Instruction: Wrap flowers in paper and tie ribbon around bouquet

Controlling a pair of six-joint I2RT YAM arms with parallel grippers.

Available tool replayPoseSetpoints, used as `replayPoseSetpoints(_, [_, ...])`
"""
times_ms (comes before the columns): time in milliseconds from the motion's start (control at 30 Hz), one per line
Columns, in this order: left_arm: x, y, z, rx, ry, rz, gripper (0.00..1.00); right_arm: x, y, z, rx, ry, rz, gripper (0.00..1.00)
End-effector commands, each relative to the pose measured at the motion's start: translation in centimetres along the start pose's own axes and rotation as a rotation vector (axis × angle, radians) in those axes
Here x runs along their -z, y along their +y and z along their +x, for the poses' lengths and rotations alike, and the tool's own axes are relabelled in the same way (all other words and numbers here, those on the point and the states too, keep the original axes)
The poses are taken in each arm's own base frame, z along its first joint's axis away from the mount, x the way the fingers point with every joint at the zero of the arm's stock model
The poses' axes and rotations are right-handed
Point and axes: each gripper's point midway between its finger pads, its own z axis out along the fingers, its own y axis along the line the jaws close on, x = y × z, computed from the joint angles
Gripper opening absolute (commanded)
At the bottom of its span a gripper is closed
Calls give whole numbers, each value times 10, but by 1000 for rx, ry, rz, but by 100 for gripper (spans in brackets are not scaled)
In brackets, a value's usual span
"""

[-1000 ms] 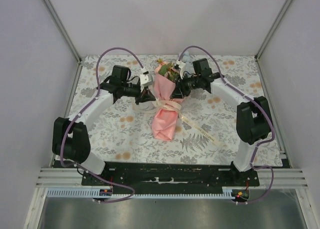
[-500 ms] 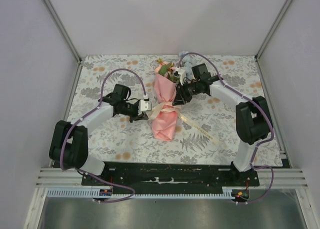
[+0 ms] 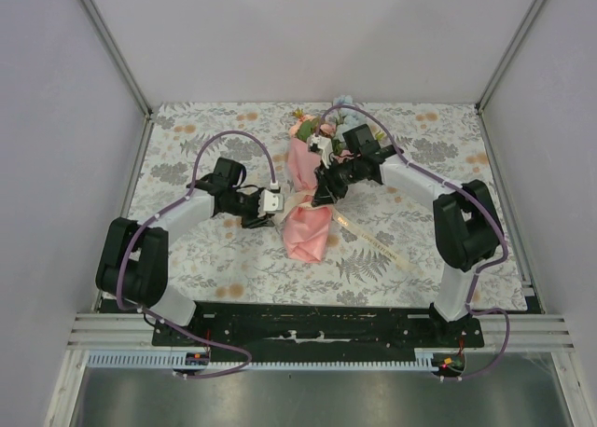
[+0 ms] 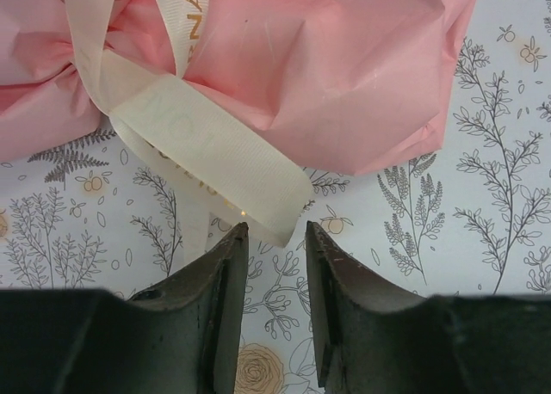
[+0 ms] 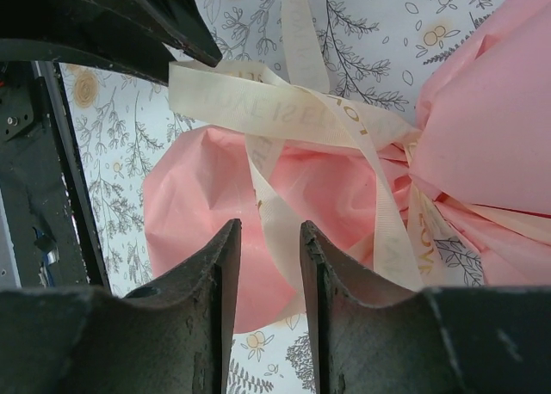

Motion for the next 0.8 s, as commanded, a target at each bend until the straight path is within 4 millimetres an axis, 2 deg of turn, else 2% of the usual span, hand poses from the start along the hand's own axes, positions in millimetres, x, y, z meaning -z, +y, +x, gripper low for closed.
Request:
replayPoseSetpoints(0, [4,17,-6,-52,-26,-66,41,-5,-2,1,41,-4,-15,41])
replayPoseSetpoints(167, [15,24,-8,-11,-51,-98,43,-11,-6,15,41,38,-11,41])
replayPoseSetpoints(267, [26,29,-9,-7,-59,-124,45,-10,-6,17,41,43,-14,36])
replayPoseSetpoints(367, [43,41,-17,33,-94,-166,45,-9,-5,11,45,31,-11,20])
replayPoseSetpoints(467, [55,61,-42,80,-154,-194,44,-5,-3,3,50,14,-9,0])
replayPoseSetpoints(600, [53,100,-70,363,-219,-227,42,-1,0,-4,55,-10,4,0])
replayPoseSetpoints(767, [31,120,-83,697,-281,-149,42,4,0,-14,56,-54,38,0])
